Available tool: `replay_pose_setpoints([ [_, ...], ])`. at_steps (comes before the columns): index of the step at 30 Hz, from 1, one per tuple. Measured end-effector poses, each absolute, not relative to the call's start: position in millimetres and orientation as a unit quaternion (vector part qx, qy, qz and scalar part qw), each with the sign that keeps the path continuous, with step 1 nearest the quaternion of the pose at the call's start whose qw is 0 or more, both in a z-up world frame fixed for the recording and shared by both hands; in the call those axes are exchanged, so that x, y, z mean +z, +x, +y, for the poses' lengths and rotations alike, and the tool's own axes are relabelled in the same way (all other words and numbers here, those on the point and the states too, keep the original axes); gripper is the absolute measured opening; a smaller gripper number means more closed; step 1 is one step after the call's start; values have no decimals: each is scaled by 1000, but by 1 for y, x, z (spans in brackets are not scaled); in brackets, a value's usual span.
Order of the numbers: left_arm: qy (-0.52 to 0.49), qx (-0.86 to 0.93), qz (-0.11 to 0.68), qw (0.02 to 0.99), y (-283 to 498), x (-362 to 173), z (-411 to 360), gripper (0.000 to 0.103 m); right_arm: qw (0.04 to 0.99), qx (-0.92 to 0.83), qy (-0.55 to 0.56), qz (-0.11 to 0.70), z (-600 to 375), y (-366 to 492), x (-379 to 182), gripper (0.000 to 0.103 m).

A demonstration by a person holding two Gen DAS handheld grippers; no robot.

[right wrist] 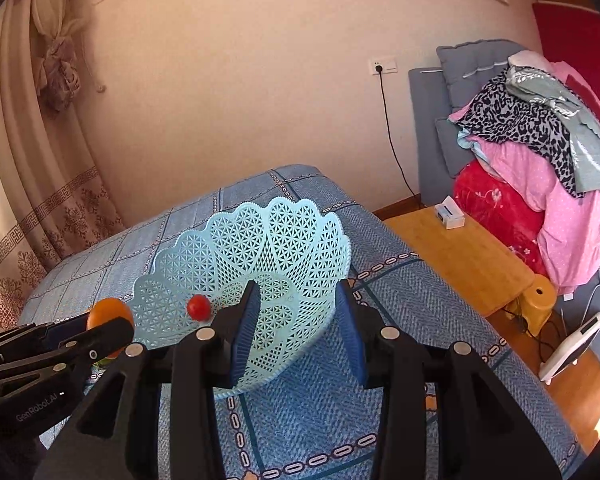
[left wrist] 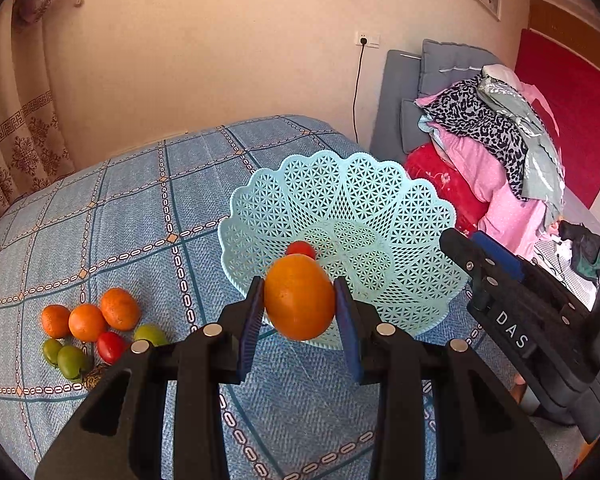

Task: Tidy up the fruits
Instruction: 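Lower the large orange into the basket and open the left gripper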

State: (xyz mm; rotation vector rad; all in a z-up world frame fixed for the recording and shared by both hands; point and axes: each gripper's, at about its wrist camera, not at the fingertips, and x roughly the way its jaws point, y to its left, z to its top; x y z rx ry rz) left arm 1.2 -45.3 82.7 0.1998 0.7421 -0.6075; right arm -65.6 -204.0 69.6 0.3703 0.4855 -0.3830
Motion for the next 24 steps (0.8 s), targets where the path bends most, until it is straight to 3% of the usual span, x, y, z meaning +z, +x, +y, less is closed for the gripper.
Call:
replay_pose_setpoints([
  [3, 96, -297, 356, 881, 4, 82, -53, 39, 935, -189, 186, 237, -207, -66, 68, 42],
  [6, 85, -292, 356, 884, 8, 82, -52, 68, 934, -190, 187, 237, -208, -66, 67, 45],
  [7, 82, -288, 353, 886, 9, 83, -51, 71, 934, -190, 187, 236, -208, -67, 67, 46],
  [24, 48, -241, 341, 907, 24, 96, -2, 83, 939, -184, 178, 231, -198, -69, 70, 51],
])
